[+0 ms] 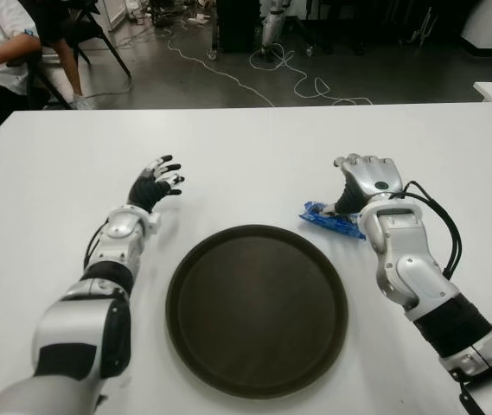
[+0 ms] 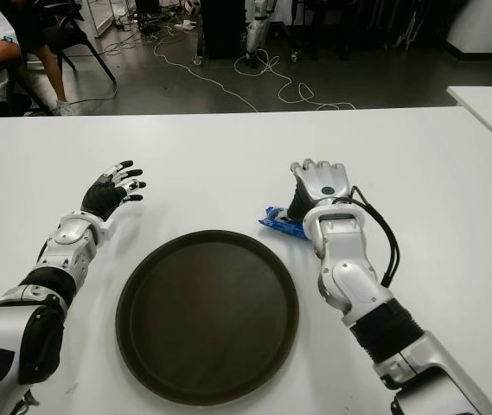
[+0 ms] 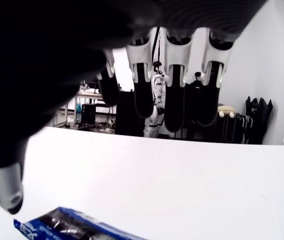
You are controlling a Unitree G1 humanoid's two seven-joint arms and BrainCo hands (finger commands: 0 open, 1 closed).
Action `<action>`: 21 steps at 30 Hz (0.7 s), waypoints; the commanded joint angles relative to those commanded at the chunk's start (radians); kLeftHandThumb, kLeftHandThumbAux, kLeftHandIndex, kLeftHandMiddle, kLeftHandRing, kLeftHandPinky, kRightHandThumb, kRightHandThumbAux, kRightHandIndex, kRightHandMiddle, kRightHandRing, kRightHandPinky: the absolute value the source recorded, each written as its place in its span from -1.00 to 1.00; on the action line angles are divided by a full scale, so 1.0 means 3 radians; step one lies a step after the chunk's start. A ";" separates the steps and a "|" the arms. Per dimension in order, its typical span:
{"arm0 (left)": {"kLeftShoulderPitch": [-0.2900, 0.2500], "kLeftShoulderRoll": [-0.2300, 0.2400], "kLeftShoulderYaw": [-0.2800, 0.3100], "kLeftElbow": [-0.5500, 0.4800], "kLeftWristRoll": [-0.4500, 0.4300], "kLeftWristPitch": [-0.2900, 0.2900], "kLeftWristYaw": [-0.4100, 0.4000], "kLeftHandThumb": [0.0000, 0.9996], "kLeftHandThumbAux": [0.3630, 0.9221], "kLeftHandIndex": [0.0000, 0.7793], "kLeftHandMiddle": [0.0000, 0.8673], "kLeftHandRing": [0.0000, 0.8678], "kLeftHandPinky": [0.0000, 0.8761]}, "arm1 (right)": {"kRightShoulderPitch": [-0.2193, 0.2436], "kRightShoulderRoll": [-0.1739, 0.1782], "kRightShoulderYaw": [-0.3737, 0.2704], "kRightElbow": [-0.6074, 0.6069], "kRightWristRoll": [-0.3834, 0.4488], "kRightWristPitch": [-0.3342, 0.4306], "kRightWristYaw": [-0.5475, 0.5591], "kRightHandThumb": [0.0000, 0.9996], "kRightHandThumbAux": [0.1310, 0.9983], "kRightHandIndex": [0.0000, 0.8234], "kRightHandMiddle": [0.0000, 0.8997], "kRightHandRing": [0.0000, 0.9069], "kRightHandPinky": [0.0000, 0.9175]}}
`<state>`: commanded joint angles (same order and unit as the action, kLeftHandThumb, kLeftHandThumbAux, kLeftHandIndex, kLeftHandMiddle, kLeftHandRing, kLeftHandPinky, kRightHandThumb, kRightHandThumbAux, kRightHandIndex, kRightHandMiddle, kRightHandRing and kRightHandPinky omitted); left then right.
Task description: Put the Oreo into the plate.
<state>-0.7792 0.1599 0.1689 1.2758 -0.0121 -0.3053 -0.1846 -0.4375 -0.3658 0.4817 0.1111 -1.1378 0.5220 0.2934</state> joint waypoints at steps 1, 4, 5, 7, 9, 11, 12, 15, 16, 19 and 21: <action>0.0001 0.0002 0.0002 -0.0001 -0.0002 -0.0002 -0.0005 -0.86 0.19 -0.72 -0.55 -0.44 -0.28 | 0.0004 0.0003 0.0000 0.0009 0.0003 0.0000 -0.0001 -0.97 0.01 -0.53 -0.49 -0.43 -0.31; 0.0002 0.0005 0.0007 -0.0002 -0.0006 -0.0003 -0.0014 -0.86 0.21 -0.72 -0.55 -0.44 -0.26 | 0.0016 0.0012 0.0002 0.0022 0.0004 0.0004 -0.0002 -0.97 0.00 -0.55 -0.51 -0.44 -0.30; 0.0002 0.0004 0.0008 -0.0003 -0.0007 -0.0003 -0.0016 -0.86 0.22 -0.72 -0.55 -0.44 -0.26 | 0.0025 0.0017 0.0004 0.0031 0.0005 0.0007 -0.0007 -0.96 0.00 -0.55 -0.52 -0.44 -0.29; 0.0001 0.0004 0.0006 -0.0005 -0.0005 0.0007 -0.0013 -0.87 0.24 -0.72 -0.56 -0.44 -0.25 | 0.0049 0.0057 0.0014 0.0186 0.0039 -0.0018 -0.0112 -0.97 0.00 -0.54 -0.53 -0.45 -0.28; 0.0000 0.0005 0.0004 -0.0007 -0.0003 0.0014 -0.0008 -0.87 0.24 -0.72 -0.56 -0.43 -0.25 | 0.0028 0.0122 0.0025 0.0478 0.0107 -0.0087 -0.0295 -0.97 0.00 -0.53 -0.53 -0.45 -0.27; -0.0001 0.0005 0.0000 -0.0009 0.0001 0.0017 -0.0002 -0.87 0.24 -0.71 -0.56 -0.43 -0.25 | -0.0035 0.0165 0.0036 0.0681 0.0163 -0.0142 -0.0381 -0.96 0.01 -0.52 -0.53 -0.45 -0.26; -0.0001 0.0006 -0.0005 -0.0010 0.0006 0.0017 0.0003 -0.86 0.23 -0.71 -0.56 -0.44 -0.26 | -0.0065 0.0177 0.0042 0.0731 0.0180 -0.0153 -0.0378 -0.95 0.02 -0.51 -0.53 -0.45 -0.25; 0.0000 0.0008 -0.0015 -0.0013 0.0017 0.0018 0.0013 -0.86 0.23 -0.71 -0.56 -0.44 -0.27 | -0.0112 0.0197 0.0054 0.0813 0.0212 -0.0169 -0.0367 -0.94 0.02 -0.52 -0.54 -0.45 -0.26; -0.0001 0.0008 -0.0016 -0.0015 0.0017 0.0021 0.0013 -0.86 0.23 -0.71 -0.56 -0.45 -0.27 | -0.0117 0.0201 0.0058 0.0835 0.0225 -0.0173 -0.0367 -0.94 0.02 -0.52 -0.54 -0.46 -0.26; -0.0004 0.0009 -0.0013 -0.0016 0.0010 0.0032 0.0010 -0.85 0.22 -0.72 -0.57 -0.45 -0.26 | -0.0129 0.0211 0.0061 0.0890 0.0254 -0.0190 -0.0381 -0.92 0.03 -0.52 -0.54 -0.46 -0.26; -0.0005 0.0010 -0.0009 -0.0016 0.0004 0.0037 0.0005 -0.85 0.22 -0.73 -0.58 -0.45 -0.26 | -0.0143 0.0217 0.0058 0.0946 0.0279 -0.0220 -0.0411 -0.89 0.05 -0.50 -0.53 -0.44 -0.25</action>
<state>-0.7805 0.1630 0.1661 1.2710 -0.0109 -0.2943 -0.1831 -0.4803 -0.3008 0.4990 0.3949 -1.0540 0.4559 0.1701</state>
